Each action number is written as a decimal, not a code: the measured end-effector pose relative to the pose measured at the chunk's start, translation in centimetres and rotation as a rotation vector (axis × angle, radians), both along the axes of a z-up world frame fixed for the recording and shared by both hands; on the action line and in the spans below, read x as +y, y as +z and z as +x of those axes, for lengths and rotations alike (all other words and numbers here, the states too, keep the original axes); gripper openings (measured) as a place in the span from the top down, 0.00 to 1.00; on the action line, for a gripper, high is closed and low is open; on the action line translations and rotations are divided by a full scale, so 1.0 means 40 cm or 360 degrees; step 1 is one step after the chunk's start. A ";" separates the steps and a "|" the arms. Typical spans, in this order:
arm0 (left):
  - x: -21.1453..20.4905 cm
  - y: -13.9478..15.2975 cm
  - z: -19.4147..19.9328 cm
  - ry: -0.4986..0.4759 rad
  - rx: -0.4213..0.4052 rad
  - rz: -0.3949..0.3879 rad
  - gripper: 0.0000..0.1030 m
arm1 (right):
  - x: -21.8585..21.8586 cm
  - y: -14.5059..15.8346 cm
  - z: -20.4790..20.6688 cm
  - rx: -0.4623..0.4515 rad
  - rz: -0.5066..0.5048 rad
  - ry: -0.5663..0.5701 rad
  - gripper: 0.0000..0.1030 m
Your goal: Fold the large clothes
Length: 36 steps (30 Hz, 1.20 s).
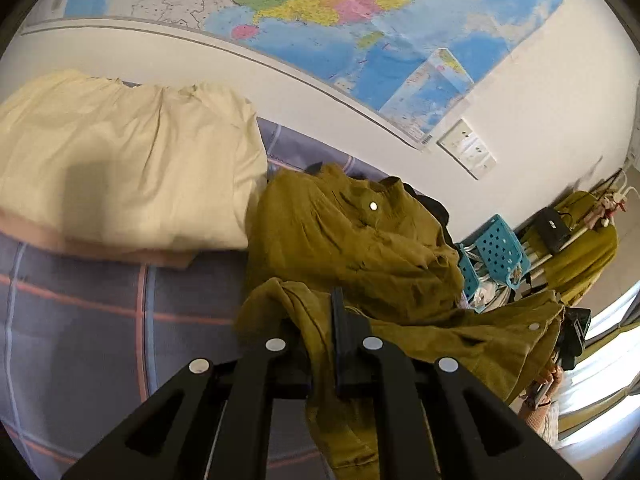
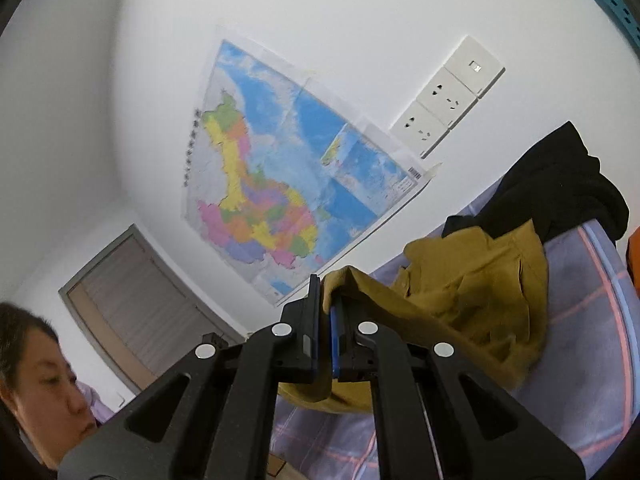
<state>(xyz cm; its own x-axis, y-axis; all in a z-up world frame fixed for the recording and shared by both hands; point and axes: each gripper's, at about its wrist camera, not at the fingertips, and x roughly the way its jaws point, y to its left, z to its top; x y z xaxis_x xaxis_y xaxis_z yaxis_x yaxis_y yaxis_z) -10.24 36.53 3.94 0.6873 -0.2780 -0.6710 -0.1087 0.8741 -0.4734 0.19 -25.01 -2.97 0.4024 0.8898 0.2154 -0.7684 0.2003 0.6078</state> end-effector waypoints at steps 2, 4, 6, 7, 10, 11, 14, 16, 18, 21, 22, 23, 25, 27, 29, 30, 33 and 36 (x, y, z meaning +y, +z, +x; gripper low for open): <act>0.003 0.009 0.037 0.0003 0.0021 0.0032 0.93 | 0.013 0.019 0.042 0.0028 -0.0016 -0.0013 0.96; 0.006 0.013 0.071 0.0010 0.0043 0.0049 0.93 | 0.026 0.036 0.079 0.0047 -0.0037 -0.0029 0.96; 0.010 0.013 0.102 0.0013 0.0066 0.0078 0.93 | 0.037 0.045 0.124 0.0099 -0.0044 -0.0043 0.96; 0.013 0.011 0.119 0.0022 0.0083 0.0085 0.93 | 0.042 0.049 0.141 0.0104 -0.0064 -0.0056 0.96; 0.026 0.001 0.173 0.0034 0.0129 0.0101 0.93 | 0.060 0.055 0.202 0.0175 -0.0092 -0.0080 0.96; 0.030 -0.004 0.191 0.0033 0.0141 0.0107 0.93 | 0.064 0.056 0.215 0.0186 -0.0106 -0.0095 0.96; 0.039 -0.021 0.239 0.0041 0.0184 0.0105 0.92 | 0.080 0.057 0.271 0.0251 -0.0119 -0.0110 0.96; 0.047 -0.031 0.263 0.0043 0.0205 0.0090 0.92 | 0.091 0.058 0.301 0.0279 -0.0131 -0.0117 0.96; 0.056 -0.043 0.290 0.0049 0.0234 0.0083 0.92 | 0.101 0.060 0.329 0.0309 -0.0152 -0.0134 0.96; 0.066 -0.060 0.327 0.0059 0.0278 0.0080 0.91 | 0.117 0.053 0.379 0.0368 -0.0178 -0.0146 0.96; 0.066 -0.066 0.337 0.0060 0.0289 0.0084 0.91 | 0.123 0.049 0.395 0.0391 -0.0181 -0.0144 0.96; 0.069 -0.073 0.350 0.0064 0.0304 0.0090 0.91 | 0.128 0.048 0.407 0.0402 -0.0186 -0.0147 0.96; 0.072 -0.080 0.366 0.0063 0.0312 0.0096 0.91 | 0.142 0.038 0.442 0.0452 -0.0190 -0.0148 0.96; 0.075 -0.087 0.380 0.0071 0.0325 0.0097 0.90 | 0.155 0.035 0.468 0.0483 -0.0200 -0.0152 0.96; 0.078 -0.096 0.396 0.0072 0.0342 0.0098 0.90 | 0.172 0.031 0.492 0.0505 -0.0221 -0.0158 0.96; 0.080 -0.099 0.402 0.0077 0.0351 0.0089 0.90 | 0.175 0.030 0.501 0.0515 -0.0227 -0.0164 0.96; 0.088 -0.107 0.419 0.0091 0.0360 0.0070 0.90 | 0.191 0.021 0.539 0.0555 -0.0248 -0.0177 0.96; 0.092 -0.114 0.433 0.0096 0.0360 0.0063 0.90 | 0.199 0.007 0.573 0.0602 -0.0244 -0.0180 0.96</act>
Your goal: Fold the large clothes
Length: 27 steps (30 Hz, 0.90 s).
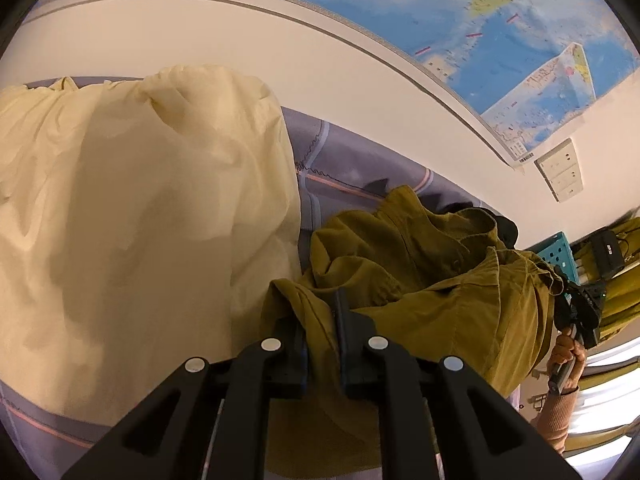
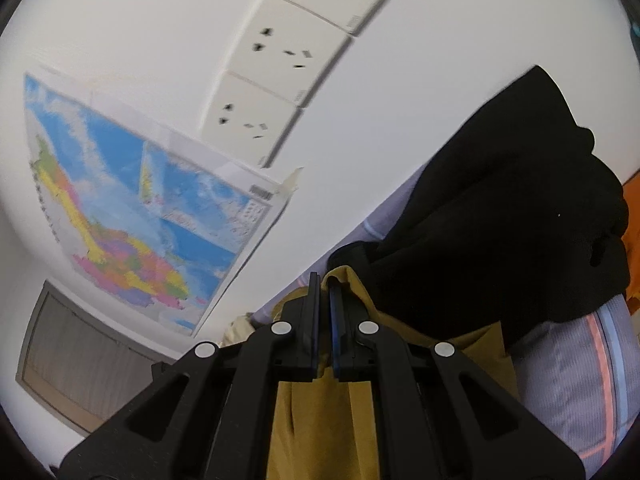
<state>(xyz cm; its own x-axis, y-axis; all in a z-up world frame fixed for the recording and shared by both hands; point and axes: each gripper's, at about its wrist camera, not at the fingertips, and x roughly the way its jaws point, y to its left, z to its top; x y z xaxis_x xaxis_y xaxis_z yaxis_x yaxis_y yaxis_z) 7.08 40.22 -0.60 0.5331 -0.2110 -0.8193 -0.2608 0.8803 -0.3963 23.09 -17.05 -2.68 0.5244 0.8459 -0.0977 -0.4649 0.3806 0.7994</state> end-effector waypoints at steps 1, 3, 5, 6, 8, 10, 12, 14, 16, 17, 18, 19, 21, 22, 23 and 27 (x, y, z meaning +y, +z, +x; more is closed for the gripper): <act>-0.001 -0.001 0.004 -0.0001 0.0000 0.0012 0.89 | 0.005 -0.004 0.009 0.0011 -0.0004 0.0002 0.96; -0.001 -0.004 0.009 0.0004 0.0008 0.0025 0.89 | 0.013 -0.012 0.028 0.0040 -0.0013 -0.0006 0.96; -0.003 -0.006 0.016 0.0007 0.0016 0.0044 0.88 | 0.019 -0.018 0.048 0.0064 -0.0022 -0.0016 0.96; -0.004 -0.008 0.018 0.0016 0.0020 0.0060 0.88 | 0.022 -0.023 0.056 0.0079 -0.0016 -0.0014 0.96; -0.016 -0.003 0.020 -0.0005 0.0006 0.0126 0.88 | 0.030 -0.034 0.075 0.0116 -0.0026 -0.0030 0.94; -0.029 0.004 0.017 -0.0021 0.0001 0.0181 0.89 | 0.039 -0.045 0.086 0.0160 -0.0008 -0.0022 0.94; -0.037 0.019 0.006 -0.0033 -0.0018 0.0228 0.87 | 0.047 -0.046 0.090 0.0163 -0.0022 -0.0034 0.94; -0.039 0.037 -0.008 -0.0037 -0.0061 0.0250 0.85 | 0.051 -0.047 0.094 0.0169 -0.0021 -0.0035 0.94; -0.046 0.059 -0.029 -0.0059 -0.0123 0.0257 0.81 | 0.052 -0.045 0.097 0.0169 -0.0014 -0.0031 0.94; -0.053 0.066 -0.037 -0.0074 -0.0137 0.0274 0.80 | 0.052 -0.042 0.097 0.0163 -0.0015 -0.0038 0.94; -0.059 0.072 -0.044 -0.0079 -0.0149 0.0293 0.80 | 0.054 -0.041 0.099 0.0166 -0.0005 -0.0034 0.94; -0.066 0.079 -0.053 -0.0082 -0.0165 0.0314 0.79 | 0.056 -0.042 0.101 0.0170 0.0002 -0.0031 0.94; -0.080 0.093 -0.067 -0.0110 -0.0198 0.0336 0.76 | 0.060 -0.045 0.107 0.0184 0.0000 -0.0037 0.94; -0.078 0.101 -0.076 -0.0103 -0.0215 0.0309 0.74 | 0.062 -0.047 0.110 0.0193 0.0001 -0.0039 0.94; -0.067 0.113 -0.087 -0.0073 -0.0255 0.0237 0.71 | 0.061 -0.051 0.113 0.0206 0.0006 -0.0043 0.94; -0.051 0.165 -0.134 0.0001 -0.0431 0.0311 0.49 | 0.058 -0.057 0.119 0.0220 0.0026 -0.0029 0.94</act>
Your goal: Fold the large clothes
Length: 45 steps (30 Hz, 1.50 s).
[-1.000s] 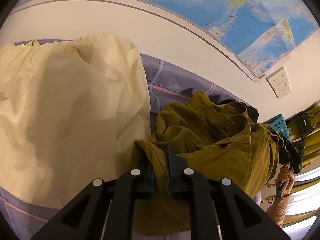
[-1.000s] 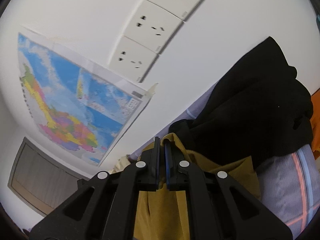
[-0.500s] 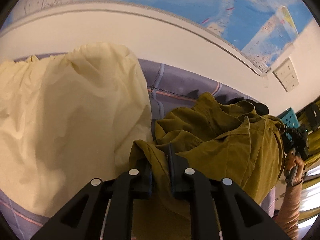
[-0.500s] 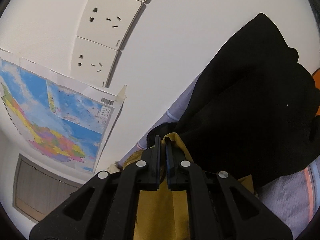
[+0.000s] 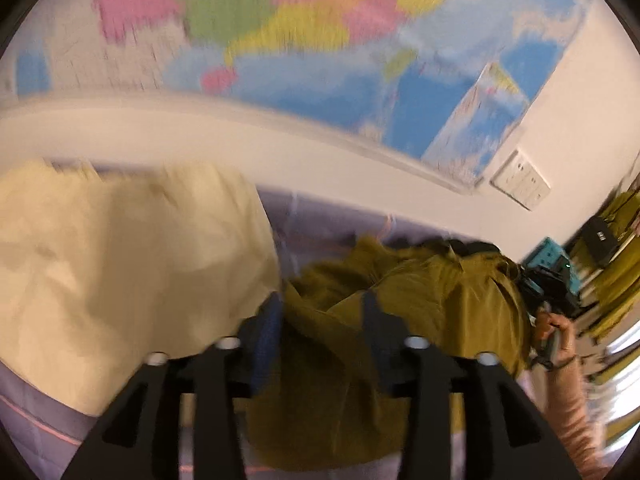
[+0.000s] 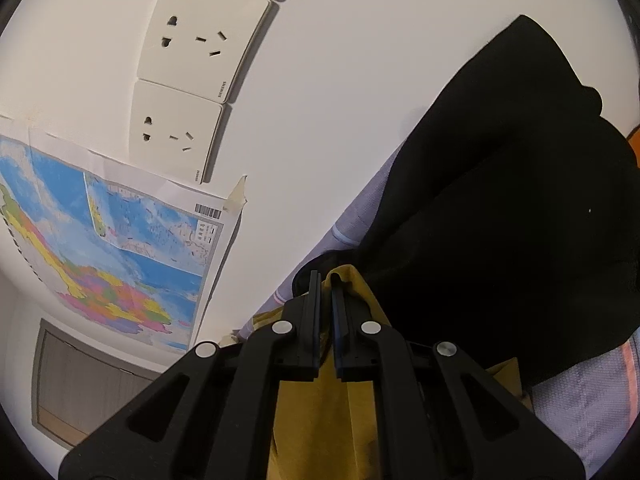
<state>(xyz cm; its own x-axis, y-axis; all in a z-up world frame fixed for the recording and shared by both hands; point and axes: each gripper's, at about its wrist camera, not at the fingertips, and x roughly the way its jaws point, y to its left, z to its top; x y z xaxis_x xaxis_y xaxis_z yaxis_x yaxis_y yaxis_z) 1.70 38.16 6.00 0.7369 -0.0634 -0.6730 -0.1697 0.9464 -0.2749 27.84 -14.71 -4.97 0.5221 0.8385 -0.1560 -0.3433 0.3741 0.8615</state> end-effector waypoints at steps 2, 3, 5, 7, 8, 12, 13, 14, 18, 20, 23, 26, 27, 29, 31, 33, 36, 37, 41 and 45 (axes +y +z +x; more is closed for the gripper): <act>-0.025 0.013 -0.018 -0.0079 -0.0042 0.0078 0.46 | 0.002 0.000 0.000 -0.0007 -0.0011 -0.0001 0.94; -0.038 0.011 -0.020 -0.0117 -0.0039 0.0106 0.46 | 0.003 -0.001 0.000 -0.0008 -0.0014 0.0003 0.94; -0.083 -0.011 -0.008 -0.0171 0.0014 0.0224 0.46 | 0.005 0.002 -0.002 -0.0022 -0.0034 0.0002 0.94; -0.115 -0.049 0.021 -0.0238 0.0087 0.0270 0.46 | 0.009 0.011 -0.007 -0.0041 -0.0072 0.0000 0.89; -0.127 -0.072 0.042 -0.0258 0.0135 0.0279 0.46 | 0.011 0.018 -0.012 -0.0059 -0.0096 0.0000 0.77; -0.152 -0.167 0.121 -0.0231 0.0298 0.0398 0.46 | 0.000 0.074 -0.073 -0.0226 -0.0185 -0.0016 0.24; -0.148 -0.181 0.129 -0.0217 0.0307 0.0405 0.46 | -0.005 0.086 -0.094 -0.0273 -0.0195 -0.0011 0.24; -0.142 -0.192 0.136 -0.0210 0.0317 0.0396 0.46 | -0.009 0.101 -0.118 -0.0328 -0.0217 0.0008 0.22; -0.139 -0.185 0.120 -0.0285 0.0265 0.0346 0.27 | 0.024 0.143 -0.252 -0.0594 -0.0568 0.0041 0.20; -0.150 -0.184 0.107 -0.0363 0.0268 0.0313 0.17 | 0.089 0.134 -0.305 -0.0692 -0.0812 0.0102 0.20; -0.186 -0.208 0.119 -0.0388 0.0324 0.0441 0.16 | 0.198 0.098 -0.336 -0.0785 -0.1149 0.0171 0.23; -0.211 -0.235 0.128 -0.0387 0.0371 0.0527 0.16 | 0.296 0.029 -0.316 -0.0789 -0.1448 0.0173 0.49; -0.216 -0.244 0.132 -0.0369 0.0363 0.0571 0.18 | 0.307 0.021 -0.313 -0.0802 -0.1483 0.0144 0.64; -0.223 -0.243 0.136 -0.0303 0.0295 0.0669 0.56 | 0.310 0.023 -0.308 -0.0846 -0.1477 0.0091 0.83; -0.222 -0.234 0.147 -0.0270 0.0249 0.0657 0.67 | 0.288 0.049 -0.305 -0.0849 -0.1343 0.0084 0.93; -0.223 -0.219 0.162 -0.0183 0.0206 0.0752 0.98 | 0.264 0.087 -0.315 -0.0899 -0.1258 -0.0010 0.96; -0.194 -0.192 0.197 -0.0111 0.0144 0.0702 0.96 | 0.252 0.121 -0.298 -0.0907 -0.1117 -0.0081 0.97; -0.186 -0.193 0.209 -0.0098 0.0136 0.0696 0.96 | 0.263 0.113 -0.280 -0.0891 -0.1144 -0.0093 0.97; -0.162 -0.233 0.231 -0.0069 0.0210 0.0691 0.89 | 0.315 0.029 -0.201 -0.0710 -0.1257 -0.0021 0.88; -0.144 -0.221 0.158 -0.0059 0.0066 0.0599 0.60 | 0.271 0.051 -0.242 -0.0724 -0.1123 -0.0039 0.48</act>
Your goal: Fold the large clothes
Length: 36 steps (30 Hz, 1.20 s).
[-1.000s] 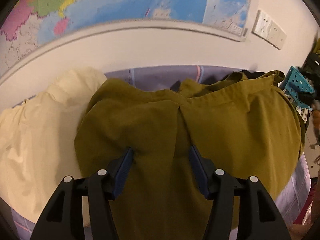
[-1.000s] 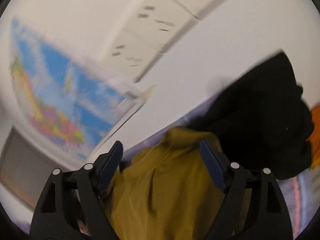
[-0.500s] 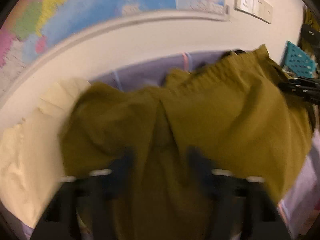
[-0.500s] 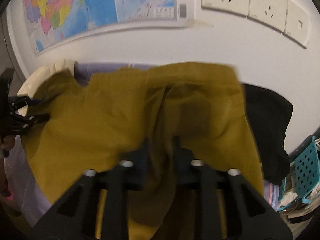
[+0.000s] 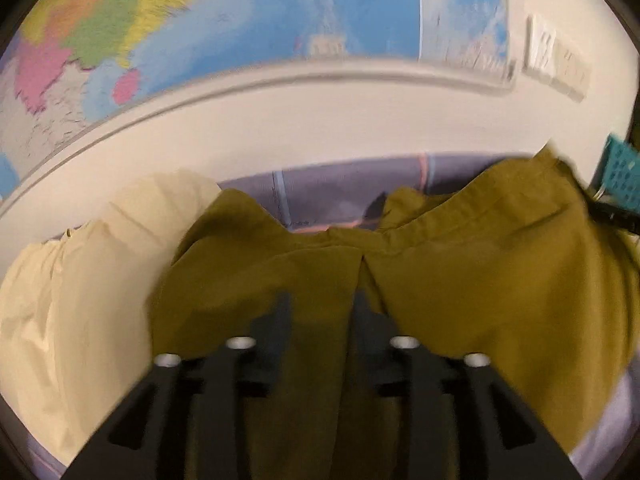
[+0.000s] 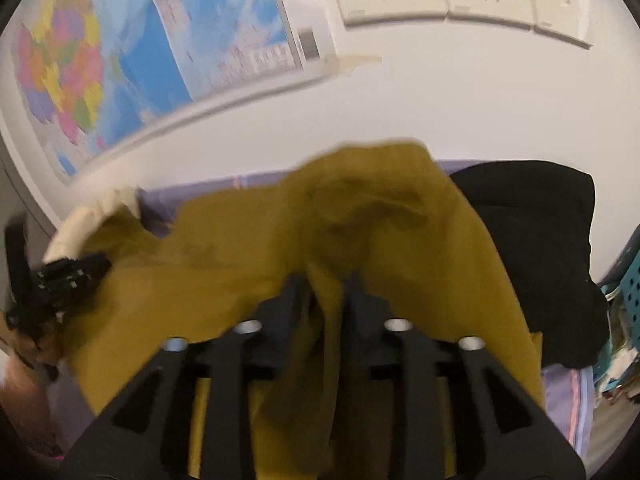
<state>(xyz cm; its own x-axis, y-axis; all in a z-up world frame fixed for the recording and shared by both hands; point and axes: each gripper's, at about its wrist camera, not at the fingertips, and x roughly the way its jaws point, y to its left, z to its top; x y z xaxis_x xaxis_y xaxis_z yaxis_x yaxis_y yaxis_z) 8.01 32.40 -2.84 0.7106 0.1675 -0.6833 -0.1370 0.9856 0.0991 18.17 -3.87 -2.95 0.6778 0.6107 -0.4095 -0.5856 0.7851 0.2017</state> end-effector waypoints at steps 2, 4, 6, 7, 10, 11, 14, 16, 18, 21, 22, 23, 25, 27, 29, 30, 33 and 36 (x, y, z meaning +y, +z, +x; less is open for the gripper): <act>0.012 0.033 -0.077 -0.0019 -0.0136 -0.0037 0.47 | -0.037 0.020 -0.049 -0.0076 0.0074 0.0001 0.37; 0.015 0.054 -0.146 -0.0004 -0.0228 -0.0044 0.38 | -0.094 0.034 -0.115 -0.0146 0.0156 0.0051 0.27; 0.036 0.058 -0.217 0.0032 -0.0258 -0.0078 0.34 | -0.160 0.018 -0.164 -0.0127 0.0257 0.0058 0.23; 0.051 0.053 -0.254 0.0064 -0.0257 -0.0111 0.31 | -0.193 0.001 -0.180 -0.0089 0.0294 0.0051 0.22; 0.091 0.024 -0.317 0.0128 -0.0217 -0.0227 0.27 | -0.263 -0.075 -0.210 0.0034 0.0361 -0.0059 0.19; 0.110 0.005 -0.340 0.0159 -0.0180 -0.0280 0.26 | -0.287 -0.094 -0.215 0.0063 0.0370 -0.0088 0.16; 0.127 -0.041 -0.371 0.0149 -0.0126 -0.0452 0.25 | -0.322 -0.182 -0.209 0.0242 0.0473 -0.0122 0.15; 0.120 -0.071 -0.373 0.0111 -0.0087 -0.0569 0.22 | -0.307 -0.221 -0.190 0.0315 0.0466 -0.0109 0.14; 0.104 -0.093 -0.359 0.0064 -0.0046 -0.0647 0.14 | -0.283 -0.237 -0.169 0.0327 0.0426 -0.0086 0.14; 0.064 -0.118 -0.318 0.0002 -0.0013 -0.0690 0.12 | -0.249 -0.245 -0.141 0.0303 0.0406 -0.0034 0.18; 0.048 -0.122 -0.303 -0.0017 -0.0022 -0.0680 0.12 | -0.238 -0.244 -0.136 0.0281 0.0400 -0.0035 0.22; 0.035 -0.126 -0.284 -0.0015 -0.0032 -0.0667 0.13 | -0.236 -0.245 -0.132 0.0274 0.0385 -0.0032 0.31; 0.025 -0.139 -0.257 0.0000 -0.0011 -0.0717 0.29 | -0.249 -0.237 -0.139 0.0258 0.0398 -0.0033 0.53; 0.011 -0.136 -0.245 -0.0016 0.0006 -0.0733 0.61 | -0.281 -0.223 -0.156 0.0256 0.0451 0.0023 0.67; -0.010 -0.107 -0.263 -0.0044 -0.0022 -0.0667 0.70 | -0.297 -0.194 -0.198 0.0202 0.0460 0.0089 0.71; -0.021 -0.083 -0.281 -0.0074 -0.0038 -0.0653 0.72 | -0.303 -0.168 -0.232 0.0166 0.0474 0.0134 0.73; -0.019 -0.027 -0.347 -0.0168 -0.0078 -0.0745 0.73 | -0.335 -0.108 -0.333 0.0055 0.0496 0.0258 0.74; -0.002 -0.017 -0.429 -0.0242 -0.0063 -0.0827 0.71 | -0.402 -0.113 -0.403 0.0030 0.0535 0.0322 0.72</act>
<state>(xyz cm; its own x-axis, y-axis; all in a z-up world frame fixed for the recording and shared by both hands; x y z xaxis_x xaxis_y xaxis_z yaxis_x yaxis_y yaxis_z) -9.13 32.30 -3.51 0.7272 -0.2920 -0.6212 0.0173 0.9125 -0.4086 2.06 -19.95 -7.48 0.5242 0.8334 -0.1752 -0.7154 0.5425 0.4404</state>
